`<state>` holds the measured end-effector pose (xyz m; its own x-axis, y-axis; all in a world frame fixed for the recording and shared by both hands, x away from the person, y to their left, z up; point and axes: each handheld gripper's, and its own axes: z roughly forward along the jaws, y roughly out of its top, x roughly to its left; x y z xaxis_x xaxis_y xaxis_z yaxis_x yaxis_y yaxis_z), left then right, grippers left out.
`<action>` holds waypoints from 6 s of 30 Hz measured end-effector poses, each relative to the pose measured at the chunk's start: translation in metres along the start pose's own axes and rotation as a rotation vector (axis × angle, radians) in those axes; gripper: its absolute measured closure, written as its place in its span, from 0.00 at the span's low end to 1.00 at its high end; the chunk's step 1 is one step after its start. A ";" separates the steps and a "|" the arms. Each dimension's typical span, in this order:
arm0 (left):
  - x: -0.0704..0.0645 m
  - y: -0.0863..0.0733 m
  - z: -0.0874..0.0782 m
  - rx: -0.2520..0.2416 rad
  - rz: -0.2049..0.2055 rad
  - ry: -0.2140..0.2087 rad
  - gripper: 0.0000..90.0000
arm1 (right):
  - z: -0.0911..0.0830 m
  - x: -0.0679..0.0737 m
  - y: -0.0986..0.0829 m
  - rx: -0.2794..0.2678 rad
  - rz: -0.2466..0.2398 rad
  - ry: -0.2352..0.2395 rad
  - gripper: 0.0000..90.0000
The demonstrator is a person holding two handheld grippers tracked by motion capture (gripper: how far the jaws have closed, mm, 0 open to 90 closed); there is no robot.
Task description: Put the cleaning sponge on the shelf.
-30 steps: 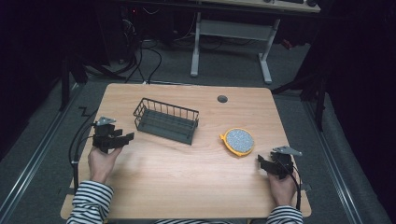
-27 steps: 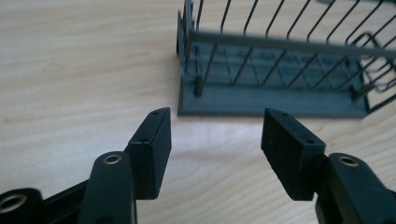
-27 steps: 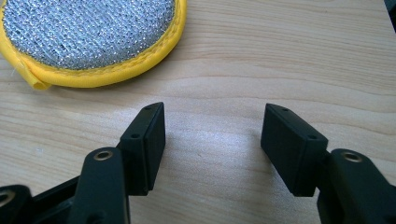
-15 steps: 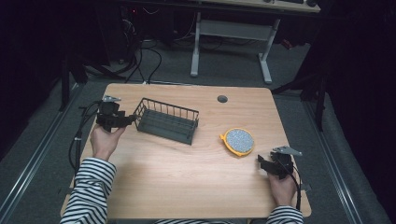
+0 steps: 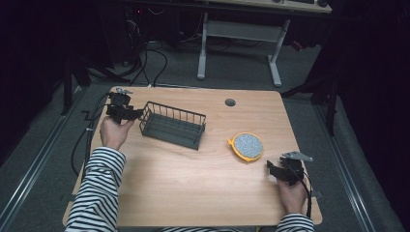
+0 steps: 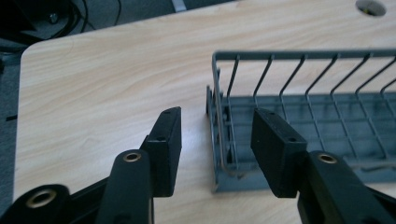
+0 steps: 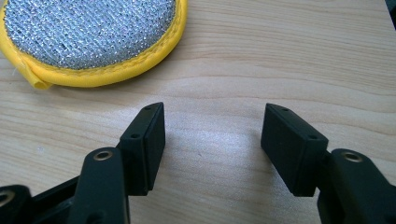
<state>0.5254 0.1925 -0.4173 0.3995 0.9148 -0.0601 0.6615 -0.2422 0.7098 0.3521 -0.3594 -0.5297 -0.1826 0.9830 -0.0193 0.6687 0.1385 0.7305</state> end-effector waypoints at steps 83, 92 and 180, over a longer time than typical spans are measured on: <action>-0.054 -0.006 0.032 0.061 -0.132 -0.037 0.95 | 0.000 0.001 0.000 0.002 -0.005 0.004 0.43; -0.068 -0.007 0.028 0.058 -0.107 -0.048 0.94 | 0.000 0.001 0.000 0.002 -0.005 0.004 0.43; -0.054 -0.158 0.014 -0.048 0.025 0.044 0.35 | 0.000 -0.002 0.003 0.022 0.000 0.042 0.42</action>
<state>0.4081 0.1772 -0.5363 0.3868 0.9221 -0.0115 0.6198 -0.2508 0.7436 0.3545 -0.3612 -0.5272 -0.2124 0.9771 0.0103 0.6847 0.1413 0.7150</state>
